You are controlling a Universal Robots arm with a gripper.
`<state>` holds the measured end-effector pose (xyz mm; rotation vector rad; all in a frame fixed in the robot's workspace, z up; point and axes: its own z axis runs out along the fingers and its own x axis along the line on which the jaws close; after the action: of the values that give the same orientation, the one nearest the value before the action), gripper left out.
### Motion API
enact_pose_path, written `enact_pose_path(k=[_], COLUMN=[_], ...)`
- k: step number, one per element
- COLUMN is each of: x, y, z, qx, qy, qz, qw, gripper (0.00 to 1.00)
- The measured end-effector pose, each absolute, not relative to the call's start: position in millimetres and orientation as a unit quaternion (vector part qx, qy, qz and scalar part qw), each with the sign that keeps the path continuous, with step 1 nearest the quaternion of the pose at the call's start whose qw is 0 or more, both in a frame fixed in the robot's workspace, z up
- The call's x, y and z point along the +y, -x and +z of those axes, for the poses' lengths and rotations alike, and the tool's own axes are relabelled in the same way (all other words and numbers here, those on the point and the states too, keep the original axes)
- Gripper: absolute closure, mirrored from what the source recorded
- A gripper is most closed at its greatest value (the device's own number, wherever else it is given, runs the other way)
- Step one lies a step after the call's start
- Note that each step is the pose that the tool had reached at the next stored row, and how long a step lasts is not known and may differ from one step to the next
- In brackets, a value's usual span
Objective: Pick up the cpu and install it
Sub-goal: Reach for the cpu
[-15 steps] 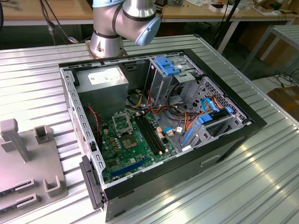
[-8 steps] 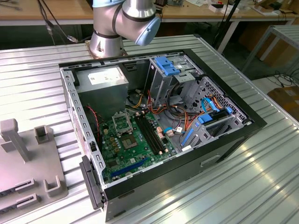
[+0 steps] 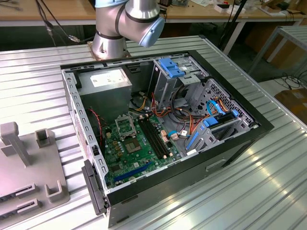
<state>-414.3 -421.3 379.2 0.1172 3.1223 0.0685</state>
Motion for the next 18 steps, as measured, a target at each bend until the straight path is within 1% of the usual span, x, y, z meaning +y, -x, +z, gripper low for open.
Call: enact_pose_path(k=[18], x=[-425.8], y=[424.1], z=[378.9], qx=[0.999], qy=[-0.038], qz=[0.022], qw=[0.007], gripper=[0.89])
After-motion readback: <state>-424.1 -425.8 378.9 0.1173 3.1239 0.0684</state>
